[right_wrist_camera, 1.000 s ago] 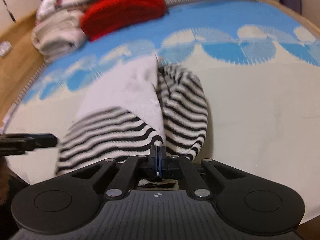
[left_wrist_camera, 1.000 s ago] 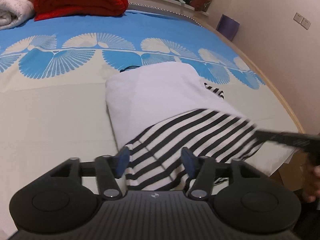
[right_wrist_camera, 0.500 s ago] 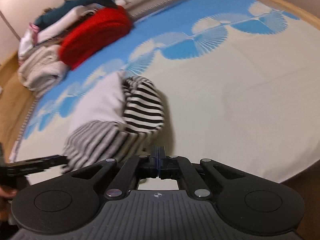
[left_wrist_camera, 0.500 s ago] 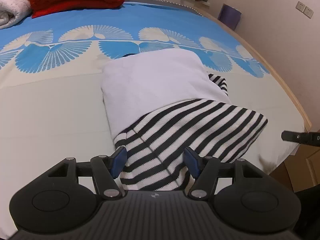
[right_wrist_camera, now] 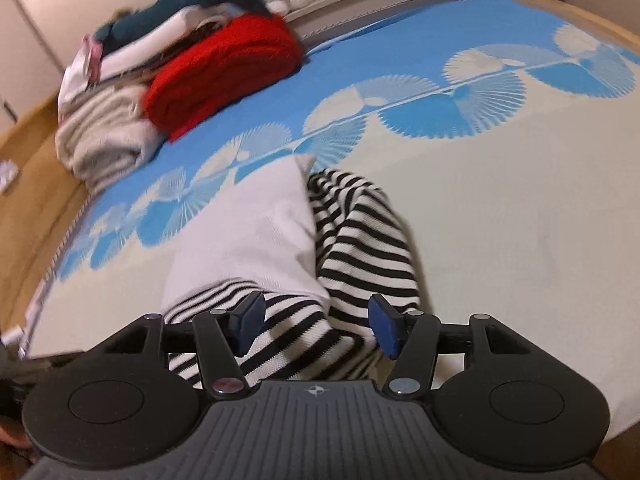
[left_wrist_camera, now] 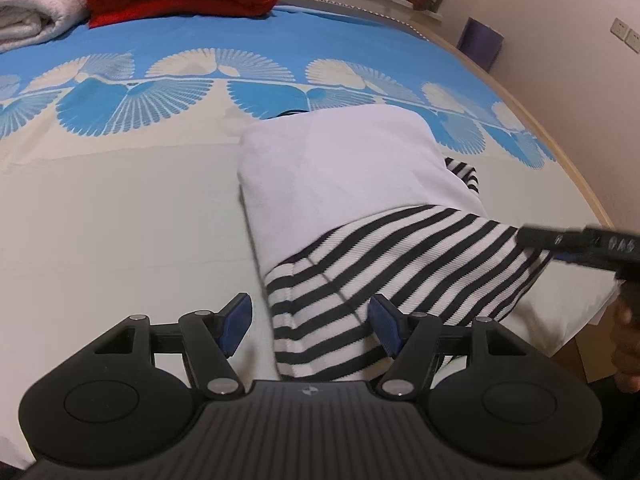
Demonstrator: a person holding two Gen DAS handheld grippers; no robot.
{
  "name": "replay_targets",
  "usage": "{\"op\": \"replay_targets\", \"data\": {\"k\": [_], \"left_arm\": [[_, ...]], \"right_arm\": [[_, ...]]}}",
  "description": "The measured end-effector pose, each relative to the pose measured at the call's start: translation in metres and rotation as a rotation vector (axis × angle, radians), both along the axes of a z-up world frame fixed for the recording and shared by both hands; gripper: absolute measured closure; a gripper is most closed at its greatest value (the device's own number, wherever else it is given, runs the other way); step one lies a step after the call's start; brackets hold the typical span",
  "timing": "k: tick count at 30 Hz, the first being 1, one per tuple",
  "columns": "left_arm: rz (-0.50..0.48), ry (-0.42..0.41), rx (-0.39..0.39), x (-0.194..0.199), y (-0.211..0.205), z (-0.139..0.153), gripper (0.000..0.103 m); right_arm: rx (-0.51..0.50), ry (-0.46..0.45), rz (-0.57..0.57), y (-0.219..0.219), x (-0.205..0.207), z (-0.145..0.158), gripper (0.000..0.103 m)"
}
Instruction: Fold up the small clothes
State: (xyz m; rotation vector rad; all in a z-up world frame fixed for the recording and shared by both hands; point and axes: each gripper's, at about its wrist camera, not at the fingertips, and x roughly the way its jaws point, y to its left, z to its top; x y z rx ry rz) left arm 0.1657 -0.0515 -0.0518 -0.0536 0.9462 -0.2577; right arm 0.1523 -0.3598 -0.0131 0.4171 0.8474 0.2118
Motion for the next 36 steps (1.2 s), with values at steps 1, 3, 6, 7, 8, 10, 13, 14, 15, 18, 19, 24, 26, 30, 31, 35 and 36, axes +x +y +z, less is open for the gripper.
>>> {"op": "replay_targets", "data": {"k": [1, 3, 6, 7, 8, 10, 13, 14, 15, 18, 19, 24, 26, 30, 31, 35, 36], "left_arm": [[0.002, 0.000, 0.000, 0.000, 0.001, 0.001, 0.033], [0.009, 0.000, -0.007, 0.000, 0.002, 0.002, 0.033], [0.014, 0.006, -0.026, 0.002, 0.002, 0.002, 0.033], [0.013, 0.007, -0.031, 0.002, 0.000, 0.002, 0.033], [0.010, 0.009, -0.034, 0.002, -0.001, 0.002, 0.033], [-0.002, 0.012, -0.033, 0.002, -0.007, 0.000, 0.033], [-0.037, 0.017, -0.027, 0.000, -0.016, -0.004, 0.028], [-0.049, 0.020, -0.019, 0.000, -0.019, -0.006, 0.028], [-0.062, 0.028, -0.004, 0.000, -0.023, -0.009, 0.027], [-0.095, 0.084, 0.077, 0.001, -0.030, -0.025, 0.022], [-0.096, 0.107, 0.096, 0.001, -0.030, -0.032, 0.018], [-0.094, 0.218, 0.085, 0.004, -0.026, -0.045, 0.017], [-0.110, 0.235, 0.084, 0.007, -0.025, -0.037, 0.018], [-0.108, 0.149, 0.044, 0.032, -0.014, 0.006, 0.018], [-0.094, 0.126, 0.037, 0.041, -0.010, 0.016, 0.018], [-0.074, 0.087, -0.035, 0.080, 0.001, 0.027, 0.018], [-0.075, 0.102, -0.064, 0.091, 0.002, 0.022, 0.018]], "right_arm": [[-0.012, 0.013, 0.014, 0.003, 0.001, -0.002, 0.044], [-0.030, 0.049, 0.058, 0.009, 0.002, -0.008, 0.066], [-0.061, 0.005, 0.125, 0.013, -0.014, -0.002, 0.098], [-0.040, -0.031, 0.134, 0.008, -0.023, 0.004, 0.099], [-0.008, -0.057, 0.137, 0.002, -0.031, 0.010, 0.099], [0.071, -0.101, 0.140, -0.015, -0.051, 0.021, 0.101], [0.111, -0.111, 0.140, -0.035, -0.074, 0.028, 0.102], [0.100, -0.095, 0.130, -0.039, -0.079, 0.027, 0.102], [0.080, -0.069, 0.119, -0.042, -0.080, 0.024, 0.102], [0.018, 0.054, 0.121, -0.038, -0.073, 0.003, 0.103], [-0.020, 0.106, 0.136, -0.032, -0.068, -0.007, 0.103], [-0.117, 0.312, 0.149, -0.009, -0.042, -0.049, 0.103], [-0.134, 0.332, 0.143, -0.002, -0.036, -0.051, 0.103], [-0.185, 0.353, 0.130, 0.008, -0.027, -0.052, 0.103], [-0.205, 0.354, 0.137, 0.013, -0.026, -0.053, 0.103], [-0.241, 0.354, 0.150, 0.018, -0.025, -0.053, 0.103], [-0.221, 0.352, 0.137, 0.016, -0.027, -0.050, 0.103]]}}
